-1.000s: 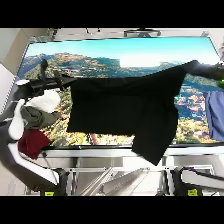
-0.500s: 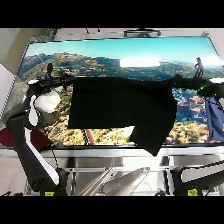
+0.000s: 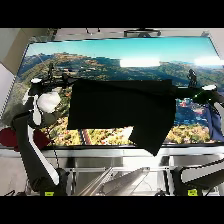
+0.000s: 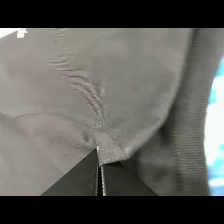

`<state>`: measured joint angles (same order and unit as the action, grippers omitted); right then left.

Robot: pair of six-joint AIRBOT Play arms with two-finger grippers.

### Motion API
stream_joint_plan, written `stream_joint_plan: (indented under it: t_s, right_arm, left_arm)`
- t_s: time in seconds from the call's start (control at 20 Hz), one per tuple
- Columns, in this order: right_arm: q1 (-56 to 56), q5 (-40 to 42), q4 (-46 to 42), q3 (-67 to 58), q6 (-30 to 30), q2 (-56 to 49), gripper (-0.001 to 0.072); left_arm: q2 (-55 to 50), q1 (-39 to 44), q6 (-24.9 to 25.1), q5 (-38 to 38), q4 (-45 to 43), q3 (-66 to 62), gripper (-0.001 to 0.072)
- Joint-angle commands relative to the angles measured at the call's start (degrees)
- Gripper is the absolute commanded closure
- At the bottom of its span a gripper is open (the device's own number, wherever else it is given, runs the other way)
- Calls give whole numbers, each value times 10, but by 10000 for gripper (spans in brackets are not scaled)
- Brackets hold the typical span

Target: Fold the shirts.

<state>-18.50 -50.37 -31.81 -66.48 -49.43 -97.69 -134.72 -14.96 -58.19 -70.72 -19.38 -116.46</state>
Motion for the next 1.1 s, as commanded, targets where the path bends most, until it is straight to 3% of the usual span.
stream_joint_plan:
  t_s: [0.0,0.15,0.4,0.45,0.5,0.6,0.65,0.7,0.75,0.9,1.05]
  right_arm:
    - [0,50,-16,3,-1,-3,694]
    - [0,53,-17,3,-10,-19,694]
    - [-1,21,-16,0,-9,-14,678]
    - [-1,8,-17,0,5,2,520]
    - [-2,2,-28,-1,6,21,382]
    - [-5,-12,-86,-9,-17,69,364]
    - [-11,-21,-130,-10,-61,97,322]
    - [-19,-34,-177,-9,-116,124,234]
    - [-31,-61,-222,-9,-167,150,228]
    - [-70,-166,-261,26,-210,221,231]
    - [-114,-207,-261,152,-227,323,231]
  left_arm:
    - [-1,-2,7,13,-26,1,691]
    - [-1,8,7,12,-67,1,691]
    - [17,12,7,-26,-60,1,680]
    - [31,11,7,-46,-60,1,474]
    - [48,9,7,-65,-61,1,404]
    - [94,2,7,-94,-67,1,405]
    - [120,-6,-9,-102,-77,1,405]
    - [150,-13,-41,-108,-103,1,405]
    - [178,-21,-68,-117,-143,1,407]
    - [253,-35,-137,-191,-291,11,428]
    - [344,-44,-143,-215,-342,143,427]
